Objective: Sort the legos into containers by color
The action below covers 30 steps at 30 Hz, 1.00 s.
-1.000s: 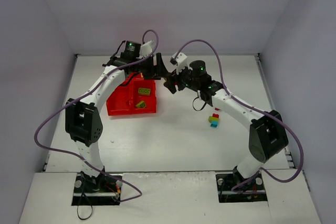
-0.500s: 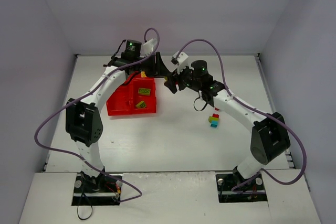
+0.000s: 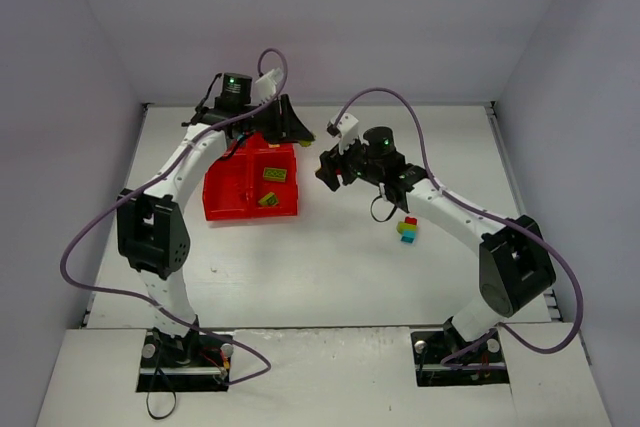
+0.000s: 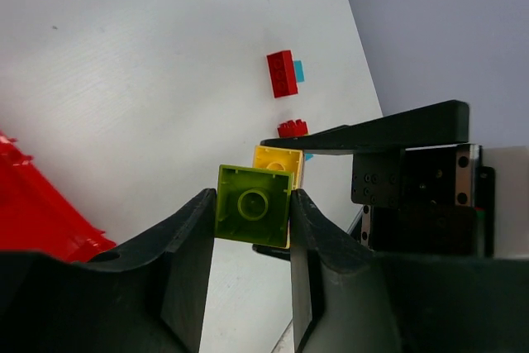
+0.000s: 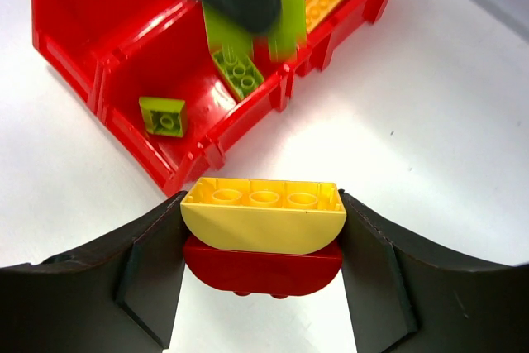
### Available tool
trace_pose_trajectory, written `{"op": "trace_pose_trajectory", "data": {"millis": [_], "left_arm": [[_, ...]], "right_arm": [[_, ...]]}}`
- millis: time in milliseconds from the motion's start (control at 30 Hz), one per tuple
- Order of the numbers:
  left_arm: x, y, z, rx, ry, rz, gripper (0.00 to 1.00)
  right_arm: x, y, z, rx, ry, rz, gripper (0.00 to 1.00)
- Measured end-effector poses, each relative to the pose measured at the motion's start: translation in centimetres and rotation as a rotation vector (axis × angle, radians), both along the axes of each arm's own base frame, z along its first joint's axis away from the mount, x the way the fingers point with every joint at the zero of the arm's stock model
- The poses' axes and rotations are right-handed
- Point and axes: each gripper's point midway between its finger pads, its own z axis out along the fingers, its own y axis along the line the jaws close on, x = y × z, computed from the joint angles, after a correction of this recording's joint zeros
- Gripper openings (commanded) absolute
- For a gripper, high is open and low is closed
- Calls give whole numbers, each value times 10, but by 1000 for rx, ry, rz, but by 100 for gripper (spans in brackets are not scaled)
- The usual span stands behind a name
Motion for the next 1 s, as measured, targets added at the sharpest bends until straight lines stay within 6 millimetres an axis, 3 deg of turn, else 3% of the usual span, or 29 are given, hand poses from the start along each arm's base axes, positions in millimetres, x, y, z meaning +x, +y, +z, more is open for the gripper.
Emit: {"op": "trace_pose_trajectory", "data": {"millis": [167, 267, 567, 800, 900, 1000], "left_arm": [[10, 21, 3, 14, -25, 42, 11], [13, 27, -6, 67, -23, 72, 24], [25, 81, -85, 431, 33, 283, 28], [32, 96, -140, 557, 106, 313, 55], [29, 98, -153, 574, 135, 306, 63], [28, 97, -153, 570, 138, 304, 66]], "right_arm": [[-5, -3, -12, -19, 30, -1, 0], [-5, -4, -13, -22, 34, -2, 0], [-5, -6, -15, -30, 38, -10, 0], [-5, -6, -15, -30, 38, -10, 0], [-5, -6, -15, -30, 38, -10, 0], [-5, -5, -14, -29, 38, -10, 0]]}}
